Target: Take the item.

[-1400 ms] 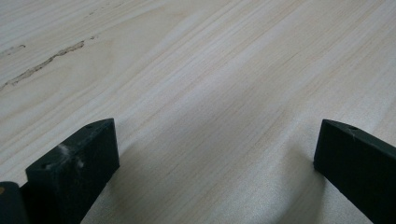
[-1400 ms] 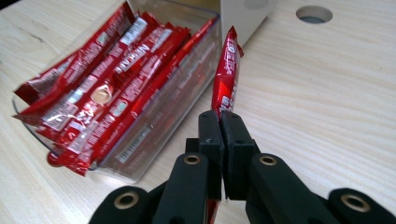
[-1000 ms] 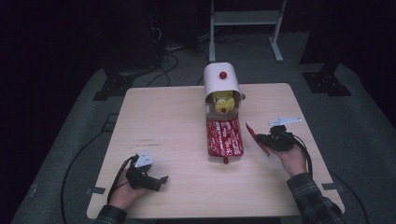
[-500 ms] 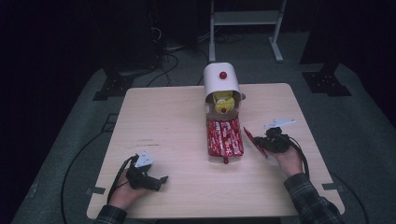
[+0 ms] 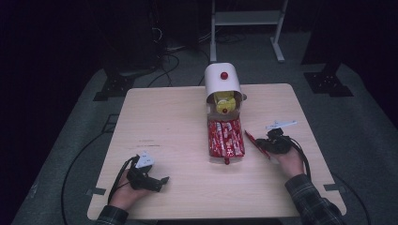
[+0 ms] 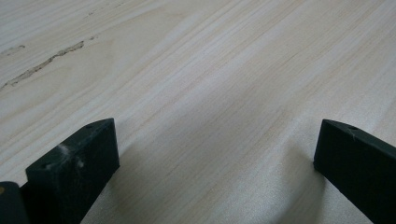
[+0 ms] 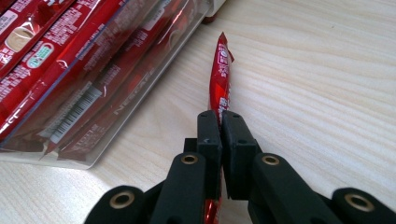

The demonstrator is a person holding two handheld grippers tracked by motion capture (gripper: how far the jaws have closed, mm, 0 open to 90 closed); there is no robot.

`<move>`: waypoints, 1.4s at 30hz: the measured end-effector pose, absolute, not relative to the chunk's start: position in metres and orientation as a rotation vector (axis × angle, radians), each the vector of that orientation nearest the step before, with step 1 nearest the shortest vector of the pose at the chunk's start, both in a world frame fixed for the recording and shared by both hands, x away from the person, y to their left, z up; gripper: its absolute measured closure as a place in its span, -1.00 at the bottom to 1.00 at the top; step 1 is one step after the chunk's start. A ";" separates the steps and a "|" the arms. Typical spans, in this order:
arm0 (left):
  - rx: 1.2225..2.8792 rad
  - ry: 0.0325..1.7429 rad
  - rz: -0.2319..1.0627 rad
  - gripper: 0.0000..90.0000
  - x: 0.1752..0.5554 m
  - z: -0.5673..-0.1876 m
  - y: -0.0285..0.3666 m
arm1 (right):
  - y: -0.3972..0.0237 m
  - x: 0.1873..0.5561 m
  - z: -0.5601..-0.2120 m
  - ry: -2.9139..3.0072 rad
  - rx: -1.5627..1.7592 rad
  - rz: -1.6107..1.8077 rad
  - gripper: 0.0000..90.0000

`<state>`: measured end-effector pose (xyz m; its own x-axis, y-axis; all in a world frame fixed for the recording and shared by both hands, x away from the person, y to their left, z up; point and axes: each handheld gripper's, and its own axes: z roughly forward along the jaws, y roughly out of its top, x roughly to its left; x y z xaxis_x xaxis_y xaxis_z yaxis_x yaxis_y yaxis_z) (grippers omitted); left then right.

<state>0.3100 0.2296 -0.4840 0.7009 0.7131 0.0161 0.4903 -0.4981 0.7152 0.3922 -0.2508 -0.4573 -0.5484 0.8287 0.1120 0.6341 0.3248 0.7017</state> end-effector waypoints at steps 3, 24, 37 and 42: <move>2.205 0.913 0.402 -1.00 0.310 -0.484 0.230 | -0.252 0.392 -0.458 2.326 1.339 1.045 0.82; 2.203 0.909 0.403 -1.00 0.312 -0.484 0.229 | -0.262 0.375 -0.447 2.238 1.394 1.101 -0.98; 2.204 0.909 0.400 -1.00 0.312 -0.484 0.229 | -0.271 0.346 -0.454 2.220 1.331 1.062 -0.98; 2.200 0.909 0.400 -1.00 0.312 -0.484 0.229 | -0.273 0.335 -0.456 2.210 1.319 1.066 -0.98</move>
<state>0.3119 0.2287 -0.4839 0.7043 0.7098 0.0135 0.4893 -0.4992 0.7151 0.3345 -0.2730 -0.4562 -0.5031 0.8610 0.0744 0.5940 0.2820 0.7534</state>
